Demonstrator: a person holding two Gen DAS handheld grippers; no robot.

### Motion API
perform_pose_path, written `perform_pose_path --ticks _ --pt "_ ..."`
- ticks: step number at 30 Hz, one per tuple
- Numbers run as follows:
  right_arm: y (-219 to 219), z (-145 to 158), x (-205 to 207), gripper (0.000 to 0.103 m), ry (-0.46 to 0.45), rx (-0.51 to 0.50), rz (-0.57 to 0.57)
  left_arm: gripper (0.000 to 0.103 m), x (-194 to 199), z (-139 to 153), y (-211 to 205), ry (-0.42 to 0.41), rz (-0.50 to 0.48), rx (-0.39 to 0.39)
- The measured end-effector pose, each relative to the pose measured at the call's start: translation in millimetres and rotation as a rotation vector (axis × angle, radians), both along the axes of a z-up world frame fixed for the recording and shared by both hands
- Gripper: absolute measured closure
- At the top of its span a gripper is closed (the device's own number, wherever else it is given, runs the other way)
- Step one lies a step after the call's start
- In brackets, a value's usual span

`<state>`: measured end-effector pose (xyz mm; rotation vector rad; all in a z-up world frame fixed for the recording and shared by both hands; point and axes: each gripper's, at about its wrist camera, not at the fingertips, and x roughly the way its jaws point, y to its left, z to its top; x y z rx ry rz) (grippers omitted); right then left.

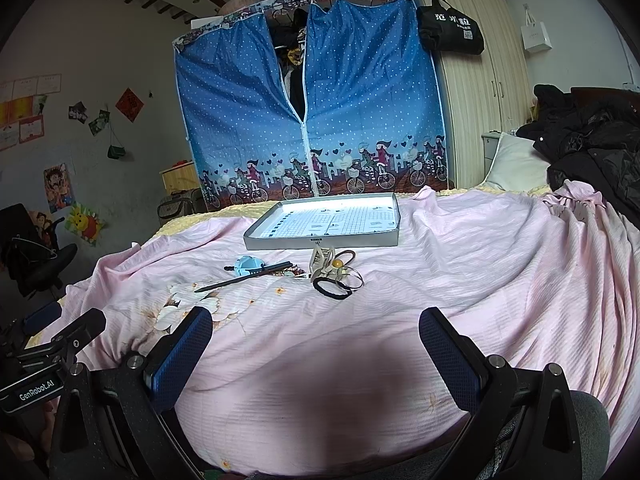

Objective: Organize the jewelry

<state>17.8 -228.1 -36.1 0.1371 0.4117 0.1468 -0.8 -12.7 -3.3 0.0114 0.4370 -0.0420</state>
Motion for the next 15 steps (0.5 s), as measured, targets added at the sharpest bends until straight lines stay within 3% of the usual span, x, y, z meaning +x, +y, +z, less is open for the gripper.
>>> perform_pose_path --ticks 15 --pt "-3.8 -1.7 -1.2 0.0 -0.002 0.017 -0.008 0.002 -1.4 -1.4 -5.1 -0.015 -0.012 0.033"
